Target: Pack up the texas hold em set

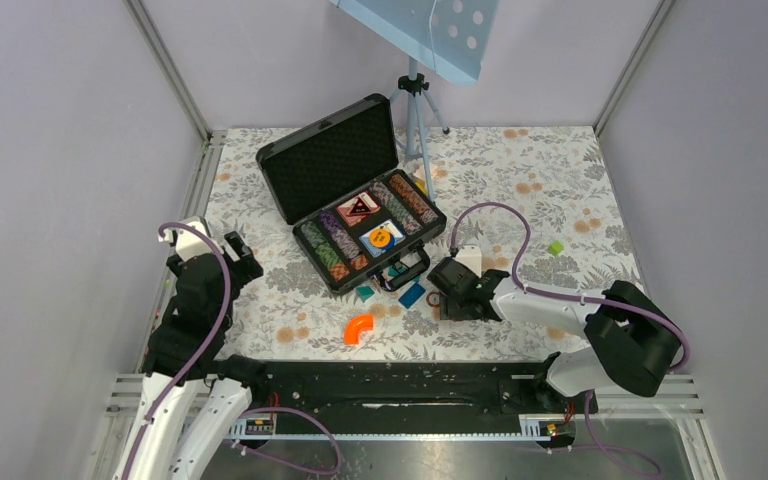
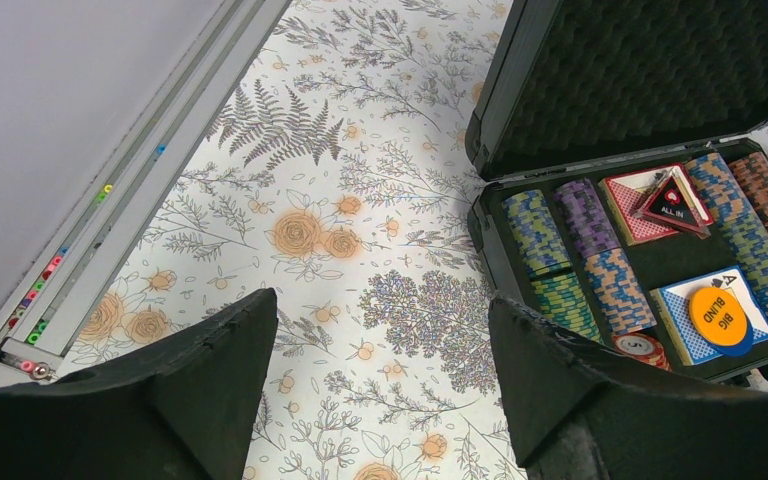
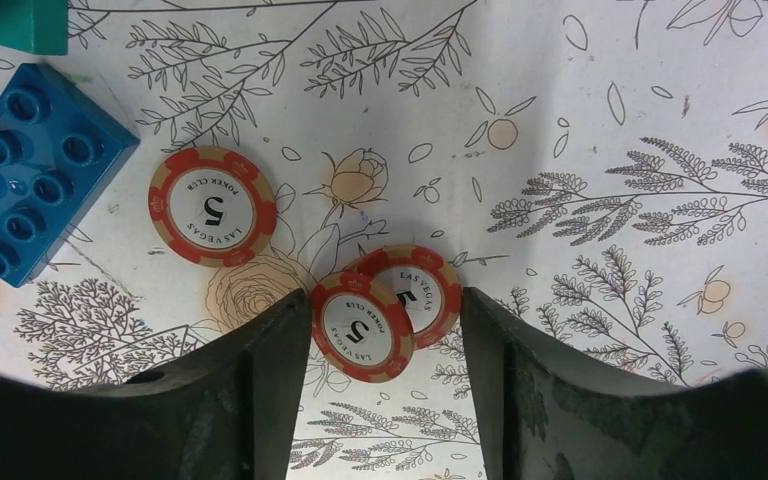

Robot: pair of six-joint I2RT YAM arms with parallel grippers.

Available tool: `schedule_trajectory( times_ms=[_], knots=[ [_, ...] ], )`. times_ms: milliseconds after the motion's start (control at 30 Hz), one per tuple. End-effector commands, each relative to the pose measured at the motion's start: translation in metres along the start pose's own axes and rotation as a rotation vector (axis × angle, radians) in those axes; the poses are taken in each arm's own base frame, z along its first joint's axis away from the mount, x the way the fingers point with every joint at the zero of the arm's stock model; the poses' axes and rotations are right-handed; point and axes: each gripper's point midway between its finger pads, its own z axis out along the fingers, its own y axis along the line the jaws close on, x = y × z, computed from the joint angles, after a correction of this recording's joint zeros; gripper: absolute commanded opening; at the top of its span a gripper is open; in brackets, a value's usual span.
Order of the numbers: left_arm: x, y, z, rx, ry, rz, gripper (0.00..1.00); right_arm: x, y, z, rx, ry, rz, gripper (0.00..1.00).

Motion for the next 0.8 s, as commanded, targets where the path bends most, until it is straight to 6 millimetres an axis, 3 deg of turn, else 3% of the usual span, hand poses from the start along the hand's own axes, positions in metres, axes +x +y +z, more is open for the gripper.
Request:
schedule_trajectory(
  times_ms=[0, 767],
  knots=[
    [-0.007, -0.006, 0.004, 0.020, -0.025, -0.005, 0.77, 0.021, -0.018, 0.008, 0.065, 0.073, -0.023, 0.62],
    [-0.007, -0.007, 0.003, 0.026, -0.023, -0.004, 0.77, 0.011, -0.020, -0.004, 0.053, 0.025, 0.002, 0.58]
  ],
)
